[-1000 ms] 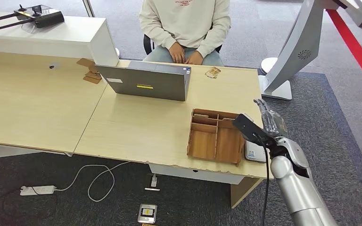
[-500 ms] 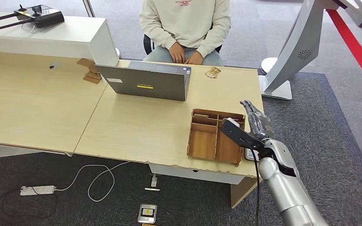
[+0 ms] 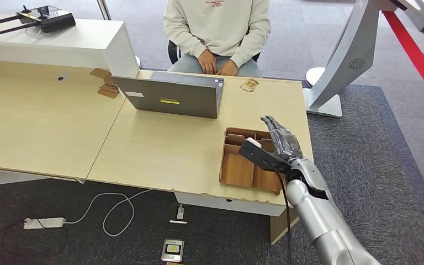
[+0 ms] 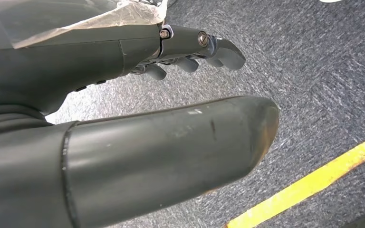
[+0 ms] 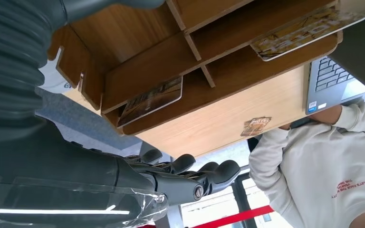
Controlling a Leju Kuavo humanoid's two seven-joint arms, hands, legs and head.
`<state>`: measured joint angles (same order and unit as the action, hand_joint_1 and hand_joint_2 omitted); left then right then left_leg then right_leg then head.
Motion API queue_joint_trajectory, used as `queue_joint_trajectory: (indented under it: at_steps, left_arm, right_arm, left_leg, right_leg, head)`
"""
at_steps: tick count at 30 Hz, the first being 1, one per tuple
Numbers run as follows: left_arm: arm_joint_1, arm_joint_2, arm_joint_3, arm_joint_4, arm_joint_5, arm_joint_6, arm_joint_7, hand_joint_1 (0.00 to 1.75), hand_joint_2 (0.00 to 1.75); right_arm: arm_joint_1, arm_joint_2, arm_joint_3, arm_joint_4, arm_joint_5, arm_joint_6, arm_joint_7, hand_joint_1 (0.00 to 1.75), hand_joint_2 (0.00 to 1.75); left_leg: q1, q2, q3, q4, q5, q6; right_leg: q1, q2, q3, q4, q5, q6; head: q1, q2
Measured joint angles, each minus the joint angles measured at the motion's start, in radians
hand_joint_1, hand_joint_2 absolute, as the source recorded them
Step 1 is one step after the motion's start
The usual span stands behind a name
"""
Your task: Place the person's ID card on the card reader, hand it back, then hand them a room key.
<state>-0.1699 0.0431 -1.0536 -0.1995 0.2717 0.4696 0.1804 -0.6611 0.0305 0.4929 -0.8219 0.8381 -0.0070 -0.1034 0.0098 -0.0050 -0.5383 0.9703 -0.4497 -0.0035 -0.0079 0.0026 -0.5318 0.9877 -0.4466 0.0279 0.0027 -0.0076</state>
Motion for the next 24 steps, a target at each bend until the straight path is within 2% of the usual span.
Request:
queue_joint_trajectory:
  at_steps: [11,24]
  left_arm:
    - [0.001,0.0,0.0,0.0,0.011,0.005,-0.002,0.0,0.0]
    - [0.004,0.0,0.0,0.0,0.008,0.007,0.004,0.0,0.0]
  right_arm:
    - [-0.031,0.006,0.019,0.078,-0.025,-0.022,-0.003,0.0,1.75]
    - [-0.056,-0.082,0.013,0.108,-0.081,-0.065,0.023,0.0,1.75]
  left_leg:
    - [0.0,0.0,0.0,0.0,0.0,0.0]
    - [0.0,0.0,0.0,0.0,0.0,0.0]
  right_leg:
    - [0.0,0.0,0.0,0.0,0.0,0.0]
    - [0.0,0.0,0.0,0.0,0.0,0.0]
  head:
    - [0.0,0.0]
    - [0.0,0.0]
